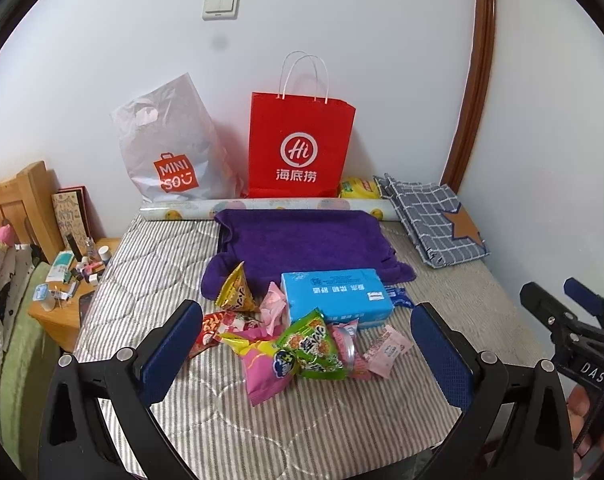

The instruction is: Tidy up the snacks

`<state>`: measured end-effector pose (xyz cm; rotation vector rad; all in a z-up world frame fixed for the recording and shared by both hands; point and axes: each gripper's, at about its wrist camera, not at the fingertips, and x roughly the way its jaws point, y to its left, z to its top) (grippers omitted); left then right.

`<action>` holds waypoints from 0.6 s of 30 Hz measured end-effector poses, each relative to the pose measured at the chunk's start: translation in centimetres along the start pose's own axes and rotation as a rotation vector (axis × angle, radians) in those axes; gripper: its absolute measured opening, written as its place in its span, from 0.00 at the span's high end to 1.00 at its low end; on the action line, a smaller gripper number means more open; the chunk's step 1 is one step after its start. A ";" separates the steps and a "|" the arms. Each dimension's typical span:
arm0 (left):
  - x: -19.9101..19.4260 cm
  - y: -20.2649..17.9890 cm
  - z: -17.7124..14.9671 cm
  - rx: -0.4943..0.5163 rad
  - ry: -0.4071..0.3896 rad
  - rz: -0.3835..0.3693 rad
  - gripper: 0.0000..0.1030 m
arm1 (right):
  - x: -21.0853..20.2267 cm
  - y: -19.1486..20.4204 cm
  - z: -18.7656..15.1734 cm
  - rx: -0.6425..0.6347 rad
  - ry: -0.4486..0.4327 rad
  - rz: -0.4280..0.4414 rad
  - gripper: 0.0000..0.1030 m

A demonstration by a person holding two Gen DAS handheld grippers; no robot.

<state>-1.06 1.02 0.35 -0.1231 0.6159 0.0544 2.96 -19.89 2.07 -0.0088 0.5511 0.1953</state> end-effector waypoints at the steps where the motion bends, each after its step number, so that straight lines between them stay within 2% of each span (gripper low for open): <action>1: 0.1 -0.1 0.0 0.009 0.005 0.005 0.00 | 0.0 0.0 -0.1 0.001 -0.001 0.001 0.00; 12: 2.1 1.1 -0.6 -0.005 0.038 0.004 0.00 | 1.9 0.5 -1.1 -0.016 -0.021 -0.016 0.00; 18: 4.3 2.6 -1.6 -0.031 0.064 0.036 0.00 | 5.3 0.7 -2.6 -0.027 0.052 -0.011 0.00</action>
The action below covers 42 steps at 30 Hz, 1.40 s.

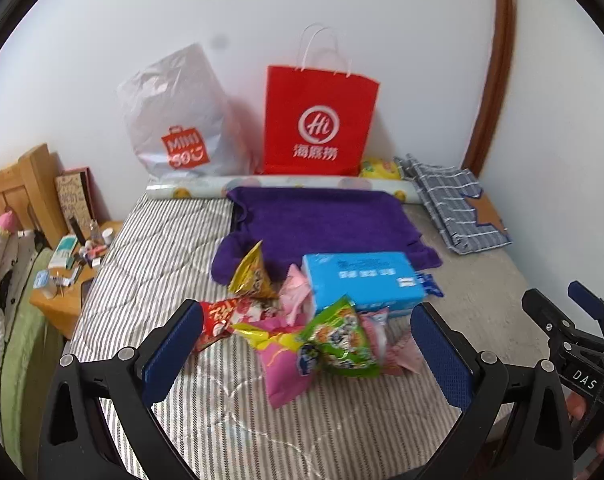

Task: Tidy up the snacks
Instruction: 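Reach the right gripper to the pink square packet and close on it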

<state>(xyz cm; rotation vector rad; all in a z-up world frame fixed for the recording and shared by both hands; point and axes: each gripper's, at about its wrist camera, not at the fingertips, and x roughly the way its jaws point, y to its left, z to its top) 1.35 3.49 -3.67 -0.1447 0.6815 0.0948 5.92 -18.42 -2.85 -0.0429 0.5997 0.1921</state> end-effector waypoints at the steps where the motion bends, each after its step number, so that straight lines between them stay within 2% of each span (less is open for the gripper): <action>1: 0.5 0.3 -0.1 -0.007 0.011 0.004 0.00 | 0.6 -0.1 -0.2 0.006 0.019 0.014 0.00; 3: 1.6 1.2 -0.4 -0.025 0.030 0.008 0.00 | 2.4 -0.6 -0.8 0.029 0.084 0.065 0.00; 7: 3.9 3.1 -0.8 -0.053 0.091 0.008 0.00 | 4.8 -1.0 -2.1 0.064 0.142 0.100 0.00; 11: 6.0 4.6 -1.5 -0.058 0.121 0.064 0.01 | 6.6 -0.8 -3.6 0.061 0.191 0.125 0.00; 17: 7.1 6.3 -2.3 -0.047 0.126 0.087 0.01 | 10.6 0.3 -5.8 0.060 0.312 0.156 0.22; 20: 7.4 7.3 -2.4 -0.048 0.122 0.103 0.01 | 12.2 0.9 -6.9 0.068 0.363 0.181 0.26; 23: 7.9 8.1 -2.5 -0.063 0.130 0.101 0.01 | 13.7 1.1 -7.5 0.103 0.394 0.195 0.36; 25: 8.2 8.6 -2.7 -0.074 0.137 0.096 0.01 | 14.4 0.9 -7.6 0.140 0.412 0.221 0.38; 30: 8.5 9.8 -3.0 -0.100 0.143 0.118 0.01 | 15.1 0.7 -6.9 0.185 0.386 0.244 0.39; 34: 8.5 10.6 -2.9 -0.120 0.142 0.106 0.01 | 16.1 1.2 -6.3 0.189 0.395 0.242 0.39; 37: 8.7 11.2 -2.9 -0.140 0.148 0.089 0.01 | 16.5 2.5 -6.0 0.126 0.391 0.196 0.45; 39: 9.1 11.6 -2.9 -0.152 0.156 0.083 0.01 | 16.8 3.2 -6.2 0.061 0.384 0.145 0.55; 42: 9.8 11.9 -3.1 -0.152 0.176 0.075 0.01 | 16.8 3.9 -6.6 -0.040 0.361 0.088 0.63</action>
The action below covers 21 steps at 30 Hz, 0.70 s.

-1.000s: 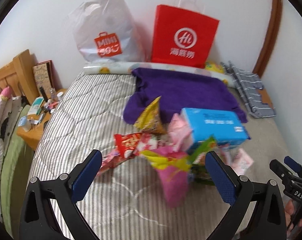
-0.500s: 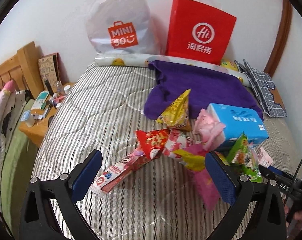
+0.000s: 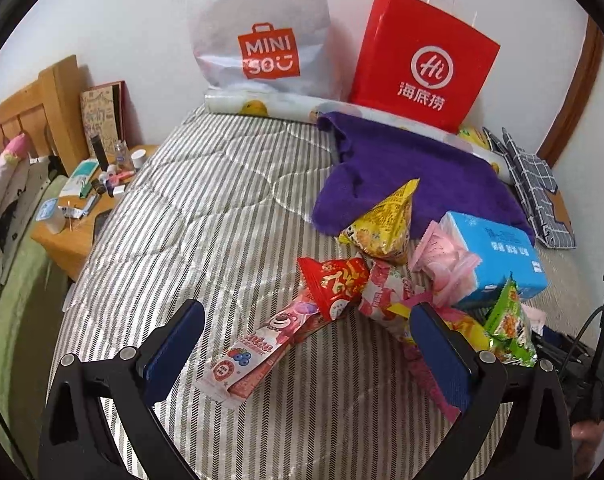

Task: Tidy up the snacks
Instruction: 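Reach the right gripper to the pink square packet and close on it, then grasp the pink Lotso stick snack with the left gripper while the right holds the pink packet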

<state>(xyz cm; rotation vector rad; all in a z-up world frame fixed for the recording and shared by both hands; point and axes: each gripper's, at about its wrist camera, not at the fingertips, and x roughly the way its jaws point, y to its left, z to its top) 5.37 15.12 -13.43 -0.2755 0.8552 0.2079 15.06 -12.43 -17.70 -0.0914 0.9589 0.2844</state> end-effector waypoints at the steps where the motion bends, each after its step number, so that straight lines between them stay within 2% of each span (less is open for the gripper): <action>1: 0.2 0.0 0.0 0.003 0.005 0.000 0.01 | -0.1 -0.2 -0.1 -0.005 -0.003 0.002 0.63; 7: 1.1 0.4 0.3 0.015 0.028 -0.008 0.01 | -0.2 -2.9 -0.5 0.032 -0.009 -0.012 0.64; 12: 1.5 1.4 0.7 0.024 0.018 0.024 0.01 | -0.4 -3.9 -0.8 0.022 -0.026 -0.009 0.63; 16: 2.7 1.8 0.8 0.068 0.046 0.039 0.17 | -0.3 -3.9 -1.0 0.014 -0.043 -0.007 0.61; 21: 4.4 1.8 0.9 0.069 0.086 -0.011 0.28 | 0.0 -3.6 -1.1 0.000 -0.066 -0.021 0.60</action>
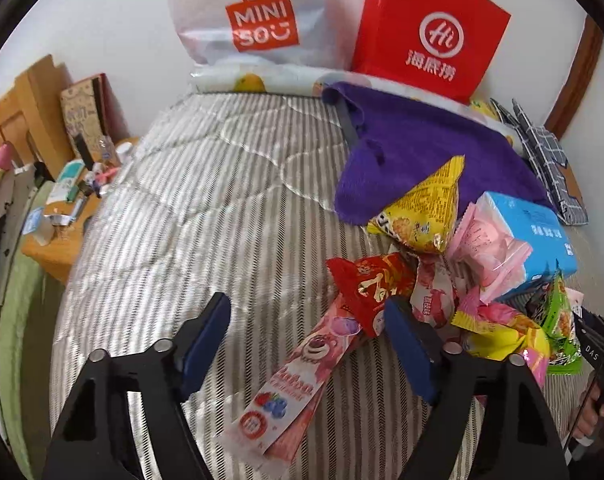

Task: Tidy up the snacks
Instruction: 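Grasp the pink Lotso stick snack with the left gripper while the right holds the pink packet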

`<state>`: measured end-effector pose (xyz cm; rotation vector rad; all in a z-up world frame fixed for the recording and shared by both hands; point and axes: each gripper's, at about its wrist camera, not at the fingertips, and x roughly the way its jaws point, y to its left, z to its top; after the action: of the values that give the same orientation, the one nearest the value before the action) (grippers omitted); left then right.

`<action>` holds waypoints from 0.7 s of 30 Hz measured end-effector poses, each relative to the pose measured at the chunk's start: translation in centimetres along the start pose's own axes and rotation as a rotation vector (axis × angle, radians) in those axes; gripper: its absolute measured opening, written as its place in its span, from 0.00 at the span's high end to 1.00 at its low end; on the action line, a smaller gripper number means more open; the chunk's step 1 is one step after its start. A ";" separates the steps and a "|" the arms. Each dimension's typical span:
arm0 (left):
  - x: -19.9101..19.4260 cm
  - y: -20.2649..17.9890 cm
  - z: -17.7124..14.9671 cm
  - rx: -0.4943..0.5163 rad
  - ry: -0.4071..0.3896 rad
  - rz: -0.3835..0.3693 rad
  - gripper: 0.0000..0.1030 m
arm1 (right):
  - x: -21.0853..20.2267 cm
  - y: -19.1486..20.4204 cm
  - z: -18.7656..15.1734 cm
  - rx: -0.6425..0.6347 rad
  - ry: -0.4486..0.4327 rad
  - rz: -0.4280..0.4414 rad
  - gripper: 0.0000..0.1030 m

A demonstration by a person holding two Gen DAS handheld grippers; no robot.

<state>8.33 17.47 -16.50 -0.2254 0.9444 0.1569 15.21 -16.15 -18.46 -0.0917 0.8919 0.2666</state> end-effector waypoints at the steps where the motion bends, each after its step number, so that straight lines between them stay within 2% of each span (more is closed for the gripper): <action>1: 0.4 -0.1 0.0 0.007 0.012 -0.003 0.33 | 0.0 0.0 0.0 -0.002 -0.004 -0.001 0.60; 3: 1.3 -0.4 -0.5 0.020 0.042 -0.011 0.41 | 0.0 0.0 -0.2 -0.002 -0.012 0.001 0.60; 5: 1.5 -0.7 -1.1 0.027 0.047 -0.052 0.51 | 0.0 -0.1 -0.2 0.000 -0.018 0.006 0.60; 6: 1.4 -0.8 -1.4 0.032 0.046 -0.072 0.62 | -0.1 -0.1 -0.2 0.002 -0.018 0.009 0.60; 8: 1.0 -1.4 -2.1 0.057 0.047 -0.093 0.70 | 0.0 -0.1 -0.2 0.001 -0.019 0.008 0.60; 9: 0.8 -1.6 -2.4 0.069 0.049 -0.089 0.77 | 0.0 -0.1 -0.3 -0.001 -0.020 0.006 0.60; 14: -0.2 -2.5 -3.9 0.113 0.060 -0.098 0.77 | -0.1 -0.1 -0.3 0.003 -0.023 0.008 0.60; 19: -0.1 -3.0 -4.5 0.121 0.050 -0.080 0.61 | -0.1 0.0 -0.3 -0.002 -0.023 0.003 0.60; 20: -0.1 -3.2 -4.6 0.130 0.044 -0.070 0.60 | -0.1 0.0 -0.3 -0.005 -0.022 0.002 0.58; 21: -0.1 -3.6 -4.8 0.143 0.036 -0.052 0.60 | -0.1 0.0 -0.3 -0.014 -0.019 -0.006 0.51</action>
<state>5.36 12.78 -18.65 -0.1214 0.9801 0.0373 14.91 -16.23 -18.56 -0.1046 0.8713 0.2671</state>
